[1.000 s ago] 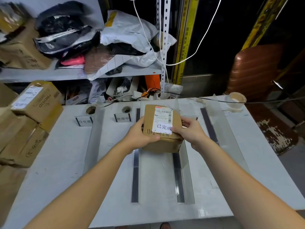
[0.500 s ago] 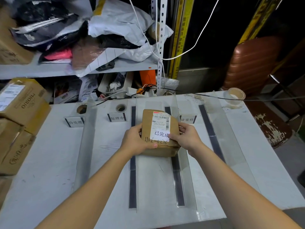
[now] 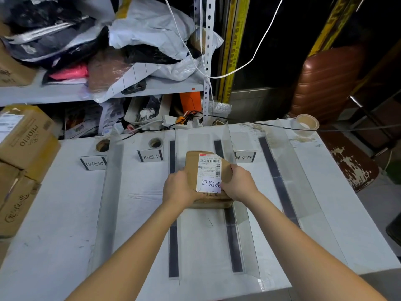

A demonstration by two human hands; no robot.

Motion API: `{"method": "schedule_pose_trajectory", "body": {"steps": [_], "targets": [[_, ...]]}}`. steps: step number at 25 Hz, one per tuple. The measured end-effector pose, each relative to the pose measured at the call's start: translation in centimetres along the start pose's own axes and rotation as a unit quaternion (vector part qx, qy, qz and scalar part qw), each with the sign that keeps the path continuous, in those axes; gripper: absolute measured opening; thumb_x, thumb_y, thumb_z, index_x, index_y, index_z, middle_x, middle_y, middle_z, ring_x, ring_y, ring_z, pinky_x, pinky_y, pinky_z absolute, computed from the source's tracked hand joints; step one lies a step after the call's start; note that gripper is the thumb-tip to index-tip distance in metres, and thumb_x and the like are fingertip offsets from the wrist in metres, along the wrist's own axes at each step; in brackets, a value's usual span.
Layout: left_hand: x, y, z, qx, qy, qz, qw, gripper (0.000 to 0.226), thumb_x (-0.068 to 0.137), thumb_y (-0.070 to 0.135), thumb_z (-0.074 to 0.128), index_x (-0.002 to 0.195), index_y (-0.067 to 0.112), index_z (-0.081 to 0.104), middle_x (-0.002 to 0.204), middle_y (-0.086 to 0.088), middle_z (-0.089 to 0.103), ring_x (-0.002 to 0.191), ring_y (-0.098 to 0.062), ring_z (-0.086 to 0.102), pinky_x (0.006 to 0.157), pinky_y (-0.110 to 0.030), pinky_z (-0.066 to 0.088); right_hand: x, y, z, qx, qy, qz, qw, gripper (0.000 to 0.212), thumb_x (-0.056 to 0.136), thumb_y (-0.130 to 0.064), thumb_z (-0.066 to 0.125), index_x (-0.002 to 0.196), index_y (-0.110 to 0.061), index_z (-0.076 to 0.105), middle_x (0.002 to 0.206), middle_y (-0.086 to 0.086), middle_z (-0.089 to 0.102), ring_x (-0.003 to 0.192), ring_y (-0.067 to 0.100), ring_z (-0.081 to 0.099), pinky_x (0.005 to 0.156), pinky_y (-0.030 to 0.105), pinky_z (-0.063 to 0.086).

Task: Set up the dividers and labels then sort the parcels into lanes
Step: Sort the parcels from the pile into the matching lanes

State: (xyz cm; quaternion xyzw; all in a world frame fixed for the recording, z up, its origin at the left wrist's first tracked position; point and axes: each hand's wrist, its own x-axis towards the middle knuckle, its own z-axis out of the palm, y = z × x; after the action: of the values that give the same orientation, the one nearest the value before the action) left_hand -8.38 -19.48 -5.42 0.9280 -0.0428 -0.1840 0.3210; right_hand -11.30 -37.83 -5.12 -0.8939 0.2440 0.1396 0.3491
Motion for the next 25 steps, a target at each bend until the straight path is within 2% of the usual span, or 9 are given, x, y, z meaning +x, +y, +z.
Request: {"method": "schedule_pose_trajectory", "body": {"steps": [3, 6, 8, 9, 12, 16, 20, 25], "targets": [[-0.4, 0.9, -1.9, -0.046, 0.032, 0.009, 0.998, 0.053, 0.077, 0.029, 0.085, 0.126, 0.020, 0.066, 0.102, 0.016, 0.066, 0.107, -0.014, 0.065, 0.083, -0.026, 0.052, -0.5, -1.0, -1.1, 0.017, 0.033, -0.034, 0.999, 0.060, 0.085, -0.017, 0.074, 0.141, -0.011, 0.053, 0.136, 0.008, 0.064, 0.123, 0.028, 0.061, 0.092, 0.031, 0.050], [-0.8, 1.8, -4.7, -0.047, 0.065, 0.017, 0.997, 0.071, 0.082, 0.043, 0.077, 0.145, 0.020, 0.052, 0.133, 0.006, 0.063, 0.124, -0.019, 0.057, 0.098, -0.033, 0.049, -1.3, -3.0, -2.8, 0.039, 0.039, -0.080, 0.995, 0.077, 0.087, -0.024, 0.076, 0.153, -0.011, 0.041, 0.151, 0.006, 0.053, 0.136, 0.024, 0.053, 0.102, 0.033, 0.047], [-1.3, 2.2, -7.2, -0.024, 0.080, 0.019, 0.996, 0.069, 0.085, 0.049, 0.073, 0.145, 0.022, 0.052, 0.130, 0.008, 0.061, 0.119, -0.019, 0.057, 0.092, -0.032, 0.048, -1.8, -4.8, -3.8, 0.032, 0.036, -0.119, 0.992, 0.075, 0.087, -0.027, 0.076, 0.152, -0.013, 0.043, 0.148, 0.006, 0.056, 0.134, 0.024, 0.054, 0.098, 0.033, 0.047], [-1.6, 2.1, -8.5, -0.011, 0.092, 0.018, 0.996, 0.071, 0.085, 0.050, 0.072, 0.146, 0.022, 0.050, 0.136, 0.007, 0.060, 0.122, -0.021, 0.057, 0.093, -0.032, 0.048, -2.1, -5.9, -4.3, 0.028, 0.036, -0.140, 0.989, 0.076, 0.086, -0.030, 0.077, 0.152, -0.015, 0.042, 0.149, 0.006, 0.055, 0.135, 0.024, 0.053, 0.099, 0.034, 0.048], [-2.8, 1.4, -12.9, 0.045, 0.155, 0.016, 0.987, 0.077, 0.084, 0.055, 0.070, 0.150, 0.023, 0.048, 0.147, 0.000, 0.056, 0.133, -0.025, 0.053, 0.105, -0.040, 0.048, -2.8, -9.7, -5.3, -0.004, 0.052, -0.217, 0.975, 0.078, 0.086, -0.036, 0.076, 0.154, -0.020, 0.041, 0.153, 0.002, 0.050, 0.138, 0.024, 0.049, 0.106, 0.039, 0.046], [-5.8, -1.6, -19.2, 0.143, 0.211, -0.004, 0.967, 0.074, 0.086, 0.056, 0.067, 0.149, 0.022, 0.046, 0.147, -0.002, 0.052, 0.137, -0.026, 0.045, 0.105, -0.043, 0.046, -4.4, -15.8, -4.6, -0.085, 0.054, -0.315, 0.944, 0.074, 0.087, -0.039, 0.072, 0.153, -0.021, 0.042, 0.154, -0.001, 0.048, 0.140, 0.022, 0.047, 0.111, 0.041, 0.044], [-9.5, -6.7, -24.9, 0.183, 0.265, -0.024, 0.946, 0.078, 0.087, 0.057, 0.066, 0.153, 0.022, 0.041, 0.150, -0.002, 0.050, 0.139, -0.025, 0.043, 0.108, -0.042, 0.045, -7.1, -21.4, -0.9, -0.137, 0.044, -0.372, 0.917, 0.075, 0.087, -0.040, 0.072, 0.153, -0.022, 0.041, 0.155, 0.001, 0.047, 0.142, 0.023, 0.044, 0.112, 0.043, 0.043], [-14.8, -15.1, -30.0, 0.167, 0.254, -0.049, 0.951, 0.082, 0.085, 0.063, 0.065, 0.154, 0.029, 0.038, 0.155, 0.004, 0.044, 0.142, -0.021, 0.039, 0.108, -0.040, 0.043, -11.4, -27.4, 6.6, -0.186, 0.029, -0.399, 0.897, 0.069, 0.088, -0.039, 0.070, 0.150, -0.021, 0.045, 0.150, 0.002, 0.052, 0.138, 0.024, 0.048, 0.109, 0.040, 0.044]]}}
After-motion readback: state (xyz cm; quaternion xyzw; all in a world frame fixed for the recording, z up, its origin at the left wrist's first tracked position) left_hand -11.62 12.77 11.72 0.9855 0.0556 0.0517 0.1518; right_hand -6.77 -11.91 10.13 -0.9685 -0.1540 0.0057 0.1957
